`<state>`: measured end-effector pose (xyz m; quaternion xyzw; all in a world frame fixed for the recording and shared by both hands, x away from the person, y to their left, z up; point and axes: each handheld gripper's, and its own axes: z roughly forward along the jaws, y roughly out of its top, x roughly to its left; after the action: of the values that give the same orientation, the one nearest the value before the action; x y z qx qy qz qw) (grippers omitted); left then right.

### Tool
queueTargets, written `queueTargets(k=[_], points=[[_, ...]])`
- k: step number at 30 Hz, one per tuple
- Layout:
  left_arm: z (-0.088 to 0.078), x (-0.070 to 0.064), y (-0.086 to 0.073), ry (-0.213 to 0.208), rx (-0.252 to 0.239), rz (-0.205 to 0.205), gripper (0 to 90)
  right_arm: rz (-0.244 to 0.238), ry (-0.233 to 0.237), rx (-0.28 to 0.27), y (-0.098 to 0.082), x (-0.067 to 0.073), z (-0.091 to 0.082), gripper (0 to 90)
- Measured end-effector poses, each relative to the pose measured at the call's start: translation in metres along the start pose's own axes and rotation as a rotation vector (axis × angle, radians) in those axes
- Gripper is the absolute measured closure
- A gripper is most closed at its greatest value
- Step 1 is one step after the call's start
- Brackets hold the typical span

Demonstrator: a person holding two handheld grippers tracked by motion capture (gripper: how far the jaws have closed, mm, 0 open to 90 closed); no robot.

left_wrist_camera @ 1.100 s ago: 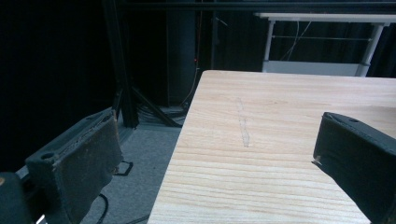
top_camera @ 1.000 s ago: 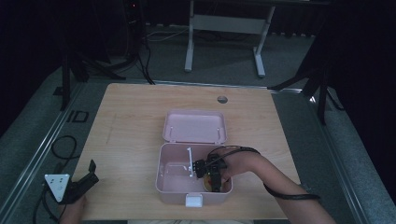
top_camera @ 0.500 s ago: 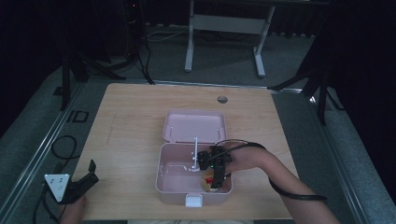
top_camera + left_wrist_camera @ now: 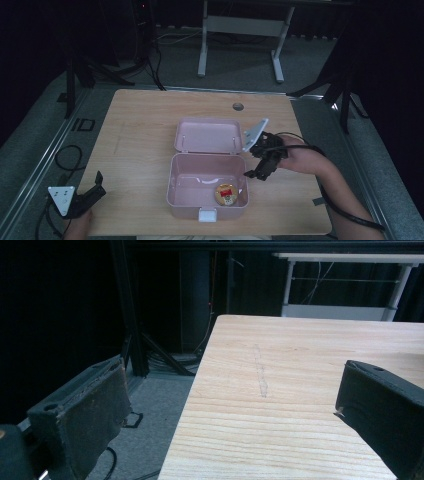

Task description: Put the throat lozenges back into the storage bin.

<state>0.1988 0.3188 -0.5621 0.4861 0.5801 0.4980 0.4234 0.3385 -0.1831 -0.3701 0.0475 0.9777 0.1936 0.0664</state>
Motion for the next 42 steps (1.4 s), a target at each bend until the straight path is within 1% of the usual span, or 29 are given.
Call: queueTargets(k=[1, 3, 5, 6, 7, 8, 9, 11, 13, 14, 16, 18, 19, 20, 21, 22, 24, 25, 27, 28, 29, 30, 32, 34, 35, 36, 38, 40, 42], points=[[0.0, 0.0, 0.0, 0.001, 0.0, 0.001, 1.2, 0.024, -0.001, -0.014, -0.007, -0.002, -0.002, 13.0], [0.0, 0.0, 0.0, 0.0, 0.003, 0.004, 1.2, 0.057, -0.009, -0.029, -0.022, -0.005, -0.004, 13.0], [0.0, 0.0, 0.0, 0.001, 0.003, 0.004, 1.2, 0.094, -0.014, -0.042, -0.037, -0.008, -0.002, 13.0], [0.0, 0.0, 0.0, 0.001, 0.003, 0.005, 1.2, 0.11, -0.021, -0.048, -0.045, -0.009, -0.001, 13.1], [0.0, 0.0, 0.0, 0.001, 0.002, 0.005, 1.2, 0.128, -0.015, -0.057, -0.052, -0.011, 0.002, 13.1], [0.0, 0.0, 0.0, 0.001, 0.003, 0.006, 1.2, 0.148, -0.021, -0.061, -0.059, -0.012, 0.005, 13.1], [0.0, 0.0, 0.0, 0.001, 0.003, 0.005, 1.2, 0.161, -0.04, -0.071, -0.067, -0.013, 0.009, 13.1], [0.0, 0.0, 0.0, 0.002, 0.003, 0.005, 1.2, 0.214, -0.048, -0.099, -0.082, -0.017, 0.016, 13.2], [0.0, 0.0, 0.0, 0.002, 0.002, 0.005, 1.2, 0.248, -0.084, -0.129, -0.095, -0.019, 0.024, 13.2], [0.0, 0.0, 0.0, 0.002, 0.004, 0.005, 1.2, 0.284, -0.102, -0.144, -0.104, -0.02, 0.03, 13.2], [0.0, 0.0, 0.0, 0.002, 0.004, 0.005, 1.2, 0.329, -0.139, -0.186, -0.118, -0.022, 0.04, 13.2], [0.0, 0.0, 0.0, 0.002, 0.004, 0.005, 1.2, 0.374, -0.187, -0.223, -0.133, -0.024, 0.05, 13.1], [0.0, 0.0, 0.0, 0.002, 0.004, 0.005, 1.2, 0.374, -0.187, -0.223, -0.133, -0.024, 0.05, 13.1], [0.0, 0.0, 0.0, 0.003, 0.004, 0.005, 1.2, 0.4, -0.208, -0.246, -0.14, -0.025, 0.054, 13.1], [0.0, 0.0, 0.0, 0.002, 0.004, 0.005, 1.2, 0.442, -0.242, -0.265, -0.152, -0.026, 0.061, 13.1], [0.0, 0.0, 0.0, 0.002, 0.004, 0.006, 1.2, 0.458, -0.25, -0.272, -0.158, -0.027, 0.065, 13.1], [0.0, 0.0, 0.0, 0.001, 0.004, 0.006, 1.2, 0.492, -0.257, -0.274, -0.168, -0.026, 0.074, 13.0], [0.0, 0.0, 0.0, 0.002, 0.003, 0.005, 1.2, 0.502, -0.271, -0.269, -0.172, -0.026, 0.078, 13.0], [0.0, 0.0, 0.0, 0.001, 0.004, 0.004, 1.2, 0.523, -0.281, -0.265, -0.181, -0.024, 0.085, 12.7], [0.0, 0.0, 0.0, 0.001, 0.003, 0.005, 1.2, 0.538, -0.301, -0.264, -0.184, -0.023, 0.088, 12.7], [0.0, 0.0, 0.0, 0.002, 0.004, 0.005, 1.2, 0.555, -0.319, -0.273, -0.188, -0.022, 0.089, 12.8], [0.0, 0.0, 0.0, 0.001, 0.004, 0.005, 1.2, 0.575, -0.322, -0.282, -0.192, -0.022, 0.091, 12.7], [0.0, 0.0, 0.0, 0.002, 0.004, 0.006, 1.2, 0.618, -0.365, -0.29, -0.199, -0.021, 0.093, 12.8], [0.0, 0.0, 0.0, 0.002, 0.004, 0.005, 1.2, 0.68, -0.377, -0.315, -0.204, -0.02, 0.094, 12.8], [0.0, 0.0, 0.0, 0.003, 0.005, 0.005, 1.2, 0.709, -0.401, -0.317, -0.207, -0.02, 0.094, 12.8], [0.0, 0.0, 0.0, 0.003, 0.005, 0.005, 1.2, 0.735, -0.439, -0.314, -0.209, -0.019, 0.095, 12.8], [0.0, 0.0, 0.0, 0.003, 0.005, 0.005, 1.2, 0.79, -0.487, -0.311, -0.214, -0.018, 0.096, 12.8], [0.0, 0.0, 0.0, 0.004, 0.004, 0.005, 1.2, 0.852, -0.551, -0.303, -0.218, -0.018, 0.097, 12.8], [0.0, 0.0, 0.0, 0.003, 0.003, 0.003, 1.2, 0.912, -0.591, -0.317, -0.223, -0.017, 0.097, 12.8]])
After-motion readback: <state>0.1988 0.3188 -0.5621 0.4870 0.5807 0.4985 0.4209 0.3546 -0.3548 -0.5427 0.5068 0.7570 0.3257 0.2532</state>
